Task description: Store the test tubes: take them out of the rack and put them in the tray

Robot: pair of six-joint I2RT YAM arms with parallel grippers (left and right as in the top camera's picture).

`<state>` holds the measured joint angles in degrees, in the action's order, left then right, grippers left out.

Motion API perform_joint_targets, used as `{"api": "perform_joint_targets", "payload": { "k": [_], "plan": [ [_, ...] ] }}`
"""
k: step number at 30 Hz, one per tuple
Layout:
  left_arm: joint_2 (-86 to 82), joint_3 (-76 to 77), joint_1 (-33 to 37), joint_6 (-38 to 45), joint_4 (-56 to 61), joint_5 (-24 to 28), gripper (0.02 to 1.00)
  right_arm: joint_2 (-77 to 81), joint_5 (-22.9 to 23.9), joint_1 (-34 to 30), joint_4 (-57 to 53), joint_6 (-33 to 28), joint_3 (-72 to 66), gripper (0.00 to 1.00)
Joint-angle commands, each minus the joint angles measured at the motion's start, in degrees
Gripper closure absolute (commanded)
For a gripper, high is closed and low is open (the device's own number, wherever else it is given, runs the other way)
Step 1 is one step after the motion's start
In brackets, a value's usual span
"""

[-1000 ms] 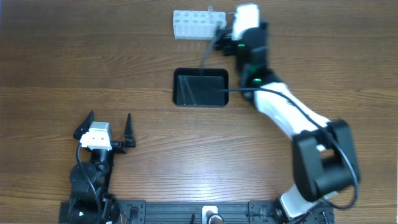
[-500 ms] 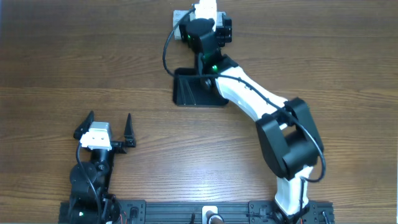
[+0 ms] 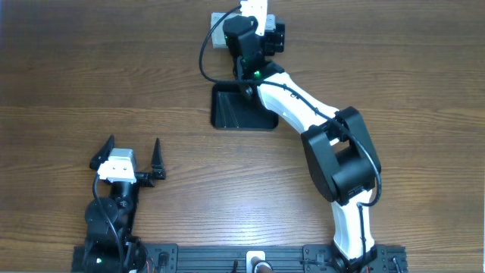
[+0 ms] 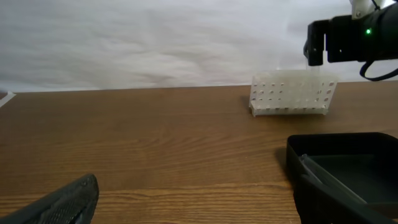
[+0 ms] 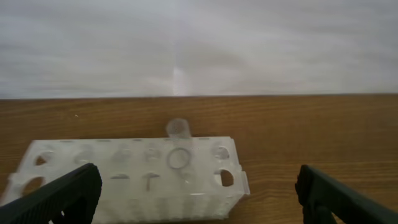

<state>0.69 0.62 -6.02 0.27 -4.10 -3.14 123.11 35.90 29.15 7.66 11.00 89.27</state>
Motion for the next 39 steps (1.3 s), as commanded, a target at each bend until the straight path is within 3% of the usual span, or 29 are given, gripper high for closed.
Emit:
{"api": "perform_joint_targets", "payload": {
  "k": [1,33,39],
  "plan": [
    [-0.3,-0.3,0.3,0.8,0.0,0.7,0.018,1.9,-5.1,-2.2,0.2,1.8,1.5,0.009],
    [-0.3,-0.3,0.3,0.8,0.0,0.7,0.018,7.5,-8.0,-3.4,0.2,-1.6,7.1,0.009],
    [-0.3,-0.3,0.3,0.8,0.0,0.7,0.018,7.5,-8.0,-3.9,-0.2,-1.6,7.1,0.075]
  ]
}}
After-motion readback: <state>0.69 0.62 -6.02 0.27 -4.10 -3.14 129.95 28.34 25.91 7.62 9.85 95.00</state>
